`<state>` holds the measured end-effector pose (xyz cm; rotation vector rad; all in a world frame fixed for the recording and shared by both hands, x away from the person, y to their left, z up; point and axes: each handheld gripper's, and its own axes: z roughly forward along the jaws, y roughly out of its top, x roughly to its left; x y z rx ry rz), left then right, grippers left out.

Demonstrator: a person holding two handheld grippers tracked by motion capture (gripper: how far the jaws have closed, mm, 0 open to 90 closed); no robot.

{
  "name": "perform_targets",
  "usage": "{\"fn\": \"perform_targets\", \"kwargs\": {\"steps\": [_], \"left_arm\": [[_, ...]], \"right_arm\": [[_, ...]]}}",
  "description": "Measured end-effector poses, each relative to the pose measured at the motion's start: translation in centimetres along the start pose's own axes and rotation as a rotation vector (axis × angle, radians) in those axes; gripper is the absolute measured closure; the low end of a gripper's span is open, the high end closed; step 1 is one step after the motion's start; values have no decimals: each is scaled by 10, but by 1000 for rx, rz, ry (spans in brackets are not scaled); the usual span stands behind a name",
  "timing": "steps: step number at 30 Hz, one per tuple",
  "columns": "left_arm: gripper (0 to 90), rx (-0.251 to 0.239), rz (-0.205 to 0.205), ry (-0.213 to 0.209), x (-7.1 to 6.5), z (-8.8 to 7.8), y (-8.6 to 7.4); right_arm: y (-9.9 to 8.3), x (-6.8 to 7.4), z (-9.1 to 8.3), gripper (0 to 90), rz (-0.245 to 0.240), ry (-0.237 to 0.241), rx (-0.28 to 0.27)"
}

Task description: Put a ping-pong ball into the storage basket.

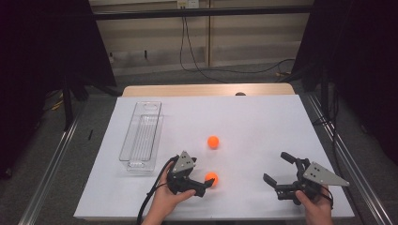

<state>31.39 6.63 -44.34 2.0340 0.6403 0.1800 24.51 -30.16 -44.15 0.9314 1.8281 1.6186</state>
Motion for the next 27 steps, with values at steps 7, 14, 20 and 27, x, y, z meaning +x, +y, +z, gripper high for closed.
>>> {"fn": "perform_targets", "kwargs": {"steps": [7, 14, 20, 27], "left_arm": [[28, 23, 17, 9, -3, 2, 1], [27, 35, 18, 9, -3, 3, 2], [37, 51, 20, 11, -4, 4, 2], [62, 79, 32, -9, -6, 6, 2]], "right_arm": [[0, 0, 0, 9, 0, 0, 0], [0, 0, 0, 9, 0, -1, 0], [0, 0, 0, 9, 0, 0, 0], [0, 0, 0, 9, -1, 0, 0]]}}
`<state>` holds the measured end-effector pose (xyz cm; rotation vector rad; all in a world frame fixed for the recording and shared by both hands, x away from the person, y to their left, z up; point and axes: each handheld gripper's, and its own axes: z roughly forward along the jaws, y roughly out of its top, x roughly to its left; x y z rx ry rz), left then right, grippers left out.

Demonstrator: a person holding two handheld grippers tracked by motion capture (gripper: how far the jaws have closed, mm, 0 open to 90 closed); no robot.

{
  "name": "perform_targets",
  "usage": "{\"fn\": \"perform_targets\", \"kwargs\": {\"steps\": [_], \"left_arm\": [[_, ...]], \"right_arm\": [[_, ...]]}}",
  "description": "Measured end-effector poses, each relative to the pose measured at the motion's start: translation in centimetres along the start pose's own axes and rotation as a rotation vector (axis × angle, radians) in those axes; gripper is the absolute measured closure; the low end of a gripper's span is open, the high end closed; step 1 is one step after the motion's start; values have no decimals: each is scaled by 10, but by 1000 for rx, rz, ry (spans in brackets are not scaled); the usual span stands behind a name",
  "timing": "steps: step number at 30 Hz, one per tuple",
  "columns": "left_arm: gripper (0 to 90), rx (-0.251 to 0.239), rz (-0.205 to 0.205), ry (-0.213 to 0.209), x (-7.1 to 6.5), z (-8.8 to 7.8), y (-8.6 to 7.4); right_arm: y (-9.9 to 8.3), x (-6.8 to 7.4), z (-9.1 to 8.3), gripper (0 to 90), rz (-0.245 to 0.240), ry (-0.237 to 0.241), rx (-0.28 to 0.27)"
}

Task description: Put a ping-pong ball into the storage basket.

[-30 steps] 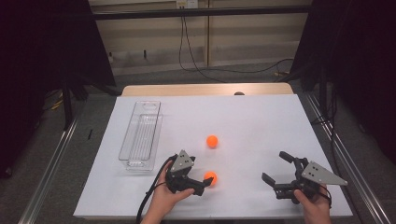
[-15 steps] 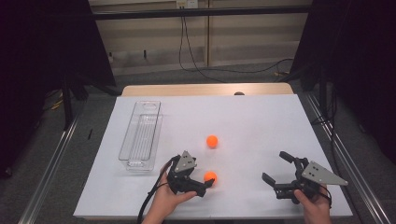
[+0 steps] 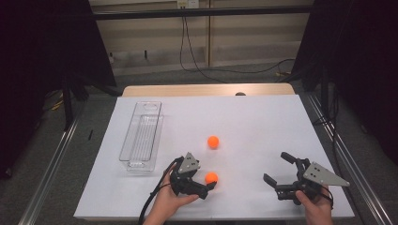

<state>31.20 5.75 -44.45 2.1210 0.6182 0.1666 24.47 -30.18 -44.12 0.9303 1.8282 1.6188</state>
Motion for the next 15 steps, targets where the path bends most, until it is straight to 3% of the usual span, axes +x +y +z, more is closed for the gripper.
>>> {"fn": "perform_targets", "kwargs": {"steps": [9, 15], "left_arm": [[98, 23, 33, -6, -3, 3, -1], [119, 35, 22, -19, -3, 4, -1]], "right_arm": [[0, 0, 0, 9, 0, 0, 0], [0, 0, 0, 9, 0, 0, 0]]}}
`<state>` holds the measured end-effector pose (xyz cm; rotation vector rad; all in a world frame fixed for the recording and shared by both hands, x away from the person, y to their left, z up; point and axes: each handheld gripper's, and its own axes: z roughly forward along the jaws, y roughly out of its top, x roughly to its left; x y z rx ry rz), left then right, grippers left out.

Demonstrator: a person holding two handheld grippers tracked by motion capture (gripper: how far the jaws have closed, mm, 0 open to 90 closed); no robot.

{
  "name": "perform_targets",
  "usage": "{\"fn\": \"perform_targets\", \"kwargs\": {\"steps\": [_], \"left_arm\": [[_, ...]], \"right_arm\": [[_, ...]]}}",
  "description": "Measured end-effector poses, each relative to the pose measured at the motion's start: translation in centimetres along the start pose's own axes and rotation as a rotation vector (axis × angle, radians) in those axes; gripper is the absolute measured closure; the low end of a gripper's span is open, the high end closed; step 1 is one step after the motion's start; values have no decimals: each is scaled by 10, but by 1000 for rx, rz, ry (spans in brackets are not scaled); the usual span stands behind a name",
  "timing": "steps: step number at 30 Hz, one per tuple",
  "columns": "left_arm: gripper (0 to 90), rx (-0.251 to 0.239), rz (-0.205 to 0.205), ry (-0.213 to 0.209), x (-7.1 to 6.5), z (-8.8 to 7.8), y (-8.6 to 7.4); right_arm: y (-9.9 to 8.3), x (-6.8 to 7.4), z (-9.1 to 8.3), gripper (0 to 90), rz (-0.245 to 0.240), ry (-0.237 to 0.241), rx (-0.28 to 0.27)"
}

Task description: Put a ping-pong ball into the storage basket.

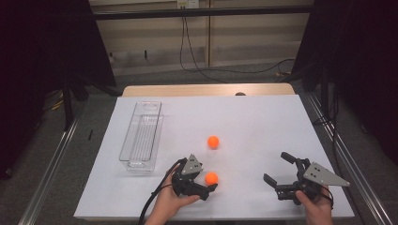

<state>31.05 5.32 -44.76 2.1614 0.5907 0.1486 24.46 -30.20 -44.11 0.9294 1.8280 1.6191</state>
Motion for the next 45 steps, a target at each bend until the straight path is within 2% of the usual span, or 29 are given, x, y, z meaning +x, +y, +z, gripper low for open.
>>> {"fn": "perform_targets", "kwargs": {"steps": [11, 25, 32, 45], "left_arm": [[150, 24, -11, -4, 2, 3, -1], [231, 42, 2, -13, 1, 7, -2], [289, 43, -8, -15, 0, 9, -2], [372, 59, 15, -22, -1, 13, 0]], "right_arm": [[0, 0, 0, 9, -1, 0, 0], [0, 0, 0, 9, -2, 0, 1], [0, 0, -1, 9, -1, 0, 2], [0, 0, -2, 10, -5, -5, 2]]}}
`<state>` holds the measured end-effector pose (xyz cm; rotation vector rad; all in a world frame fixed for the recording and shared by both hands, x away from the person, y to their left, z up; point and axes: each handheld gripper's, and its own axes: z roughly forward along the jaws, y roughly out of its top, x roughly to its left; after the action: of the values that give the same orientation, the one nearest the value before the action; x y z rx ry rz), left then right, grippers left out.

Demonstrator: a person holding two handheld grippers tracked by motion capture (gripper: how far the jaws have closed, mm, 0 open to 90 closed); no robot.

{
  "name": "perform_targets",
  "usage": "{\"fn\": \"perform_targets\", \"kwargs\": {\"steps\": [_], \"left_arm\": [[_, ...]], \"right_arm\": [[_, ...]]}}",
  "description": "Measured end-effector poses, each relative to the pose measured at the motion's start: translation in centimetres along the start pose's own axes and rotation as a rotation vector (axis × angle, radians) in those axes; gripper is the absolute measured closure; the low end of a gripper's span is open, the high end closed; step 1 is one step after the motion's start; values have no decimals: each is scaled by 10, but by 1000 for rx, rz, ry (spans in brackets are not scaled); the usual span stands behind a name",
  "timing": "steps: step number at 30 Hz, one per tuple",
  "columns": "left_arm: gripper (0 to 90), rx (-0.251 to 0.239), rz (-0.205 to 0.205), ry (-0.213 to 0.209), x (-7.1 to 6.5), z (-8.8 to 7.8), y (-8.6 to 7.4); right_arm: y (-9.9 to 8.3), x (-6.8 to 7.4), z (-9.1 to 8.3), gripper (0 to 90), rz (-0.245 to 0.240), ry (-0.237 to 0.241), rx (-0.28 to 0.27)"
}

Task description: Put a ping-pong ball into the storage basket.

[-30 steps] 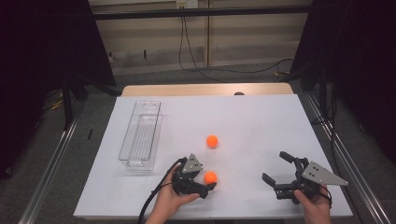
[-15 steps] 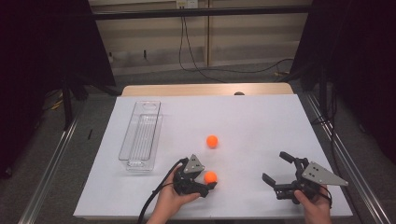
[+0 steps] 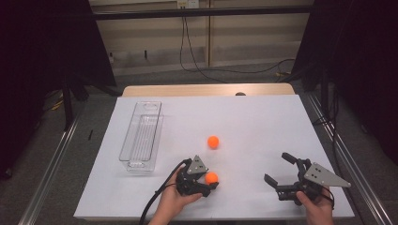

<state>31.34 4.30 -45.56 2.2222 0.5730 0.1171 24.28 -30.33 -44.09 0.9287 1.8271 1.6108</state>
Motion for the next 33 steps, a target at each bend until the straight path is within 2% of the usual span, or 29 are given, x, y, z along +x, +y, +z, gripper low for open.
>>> {"fn": "perform_targets", "kwargs": {"steps": [18, 33], "left_arm": [[441, 6, -16, -6, 0, 2, 1], [468, 8, -9, -4, 1, 2, 1]], "right_arm": [[0, 0, -2, 11, 0, -4, 0], [-1, 0, -2, 11, 2, -5, 2]]}}
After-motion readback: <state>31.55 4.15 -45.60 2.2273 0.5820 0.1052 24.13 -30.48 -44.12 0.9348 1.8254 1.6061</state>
